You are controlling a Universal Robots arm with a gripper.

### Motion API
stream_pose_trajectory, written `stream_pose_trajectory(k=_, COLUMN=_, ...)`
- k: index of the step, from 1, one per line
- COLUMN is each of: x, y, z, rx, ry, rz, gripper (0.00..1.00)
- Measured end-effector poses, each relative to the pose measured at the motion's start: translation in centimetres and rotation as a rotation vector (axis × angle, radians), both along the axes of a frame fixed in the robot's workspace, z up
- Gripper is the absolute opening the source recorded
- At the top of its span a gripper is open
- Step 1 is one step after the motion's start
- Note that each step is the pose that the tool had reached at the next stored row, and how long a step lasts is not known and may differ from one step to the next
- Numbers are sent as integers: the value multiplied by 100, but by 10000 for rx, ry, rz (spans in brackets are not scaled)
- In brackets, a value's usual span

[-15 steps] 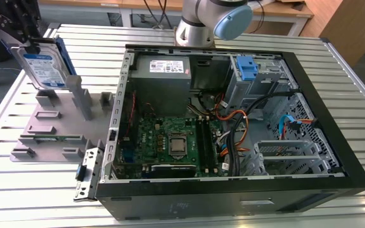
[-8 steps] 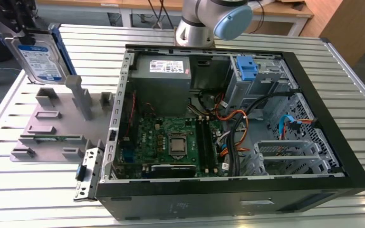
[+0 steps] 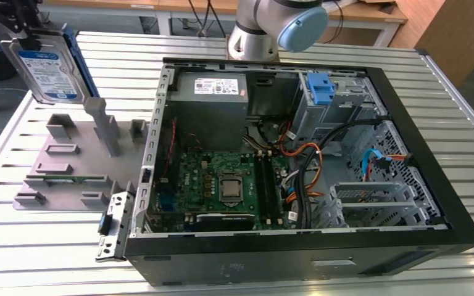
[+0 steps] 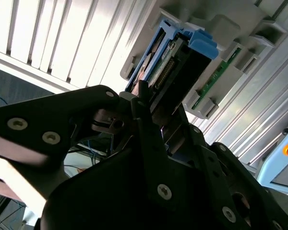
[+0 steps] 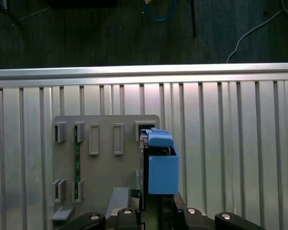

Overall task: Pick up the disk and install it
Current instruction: 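Pick up the disk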

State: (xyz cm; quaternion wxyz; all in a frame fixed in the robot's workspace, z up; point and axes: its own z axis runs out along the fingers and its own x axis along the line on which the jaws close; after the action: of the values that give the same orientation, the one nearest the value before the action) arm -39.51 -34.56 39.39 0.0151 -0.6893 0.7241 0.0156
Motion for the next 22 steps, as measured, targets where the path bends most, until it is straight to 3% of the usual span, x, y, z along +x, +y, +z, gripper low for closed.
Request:
stream_pose_trajectory(k=6, x=0, y=0, z=8, rx=-3, ry=6, rz=0, gripper=35)
stream_pose_trajectory(k=10, x=0, y=0, z=68, rx=-2, ry=3, rz=0, gripper=35)
stream_pose_trajectory(k=22, x=0, y=0, z=468, rx=-1, ry=2, rz=0, gripper=35)
